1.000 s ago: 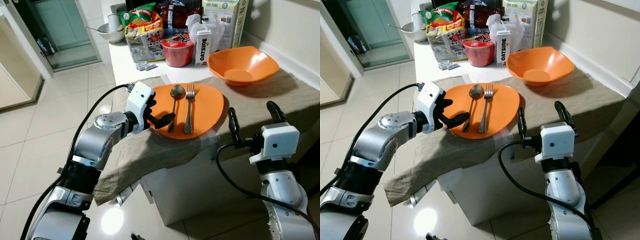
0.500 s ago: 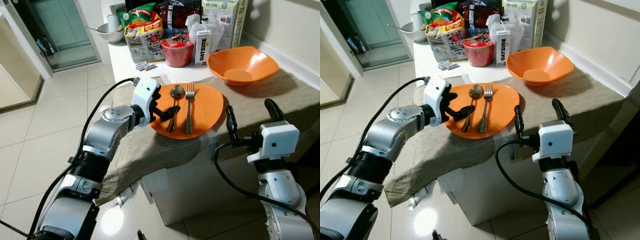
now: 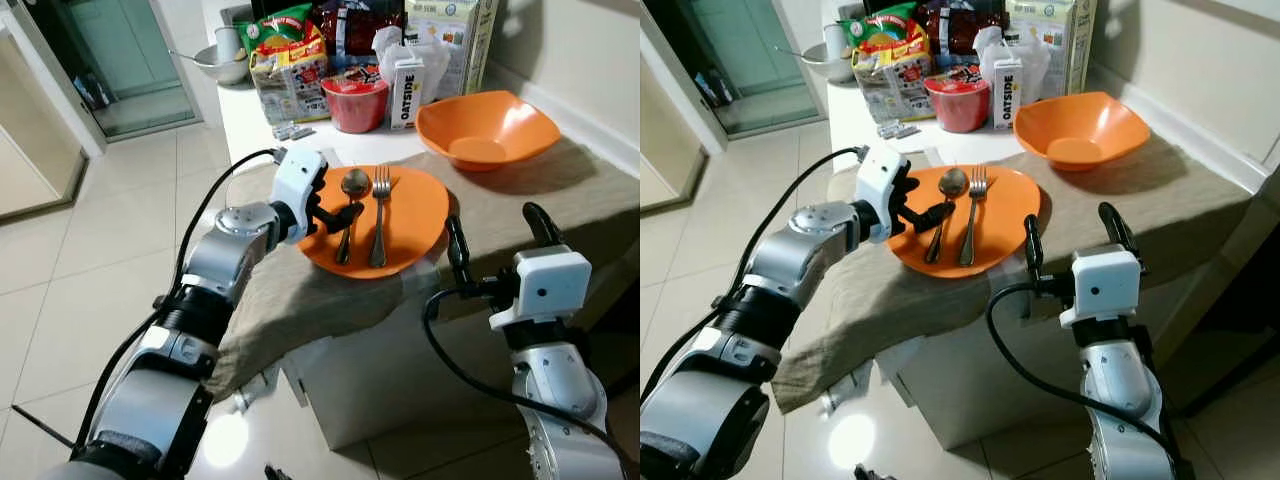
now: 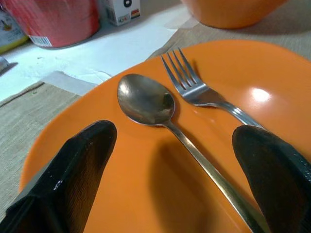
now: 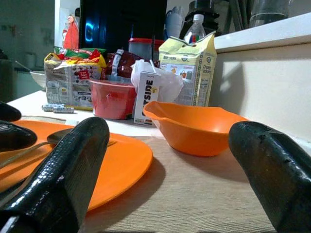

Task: Setting the table

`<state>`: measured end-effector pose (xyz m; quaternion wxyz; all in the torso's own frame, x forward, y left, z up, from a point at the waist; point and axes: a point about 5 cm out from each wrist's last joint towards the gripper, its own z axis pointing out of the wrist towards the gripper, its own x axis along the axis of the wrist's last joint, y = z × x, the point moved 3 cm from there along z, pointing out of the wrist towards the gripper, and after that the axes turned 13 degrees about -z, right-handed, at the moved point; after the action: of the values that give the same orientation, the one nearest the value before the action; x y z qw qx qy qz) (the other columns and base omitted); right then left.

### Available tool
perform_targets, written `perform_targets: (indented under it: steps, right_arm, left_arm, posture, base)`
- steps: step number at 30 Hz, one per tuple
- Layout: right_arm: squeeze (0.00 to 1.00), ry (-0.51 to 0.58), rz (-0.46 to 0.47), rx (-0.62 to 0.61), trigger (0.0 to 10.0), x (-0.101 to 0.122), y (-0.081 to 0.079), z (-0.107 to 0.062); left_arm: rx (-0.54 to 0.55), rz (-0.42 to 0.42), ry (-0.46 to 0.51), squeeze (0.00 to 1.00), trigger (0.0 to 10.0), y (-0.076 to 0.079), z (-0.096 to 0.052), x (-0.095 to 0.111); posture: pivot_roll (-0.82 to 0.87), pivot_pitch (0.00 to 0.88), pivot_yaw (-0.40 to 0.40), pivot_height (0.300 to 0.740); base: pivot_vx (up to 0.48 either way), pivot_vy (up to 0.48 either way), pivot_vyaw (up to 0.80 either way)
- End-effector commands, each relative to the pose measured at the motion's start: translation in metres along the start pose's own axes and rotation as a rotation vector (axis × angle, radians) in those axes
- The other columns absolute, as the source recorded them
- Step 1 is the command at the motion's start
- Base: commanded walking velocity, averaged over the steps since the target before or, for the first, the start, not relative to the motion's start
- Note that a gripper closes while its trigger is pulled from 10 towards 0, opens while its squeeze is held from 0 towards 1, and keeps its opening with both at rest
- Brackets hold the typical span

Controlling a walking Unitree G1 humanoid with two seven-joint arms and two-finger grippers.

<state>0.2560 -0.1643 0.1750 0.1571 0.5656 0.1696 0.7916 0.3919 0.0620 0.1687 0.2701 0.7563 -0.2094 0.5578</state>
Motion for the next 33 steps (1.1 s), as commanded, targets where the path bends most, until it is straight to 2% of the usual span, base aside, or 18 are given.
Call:
perform_targets:
  steps: [1,2,11,33]
  right_arm:
    - [0.00,0.020,0.006,-0.002,10.0,0.008,-0.001,0.000]
    - [0.00,0.020,0.006,-0.002,10.0,0.008,-0.001,0.000]
    - [0.00,0.022,0.010,-0.001,10.0,0.010,-0.003,0.000]
    - [0.00,0.024,0.026,0.011,10.0,0.011,-0.007,0.003]
  left_arm:
    - [0.017,0.021,0.018,0.29,10.0,-0.004,0.001,0.009]
    - [0.016,0.019,0.018,0.00,10.0,-0.004,0.002,0.009]
    - [0.032,0.006,0.017,0.00,10.0,-0.005,0.008,0.007]
    - [0.041,-0.146,-0.060,0.00,10.0,-0.005,0.016,-0.009]
  posture:
    - [-0.25,0.028,0.167,0.740]
    - [-0.25,0.028,0.167,0.740]
    - [-0.26,0.031,0.169,0.740]
    - [-0.25,0.037,0.165,0.740]
  base:
    - [0.000,0.000,0.00]
    - [0.000,0.000,0.00]
    - [0.000,0.000,0.00]
    - [0.000,0.000,0.00]
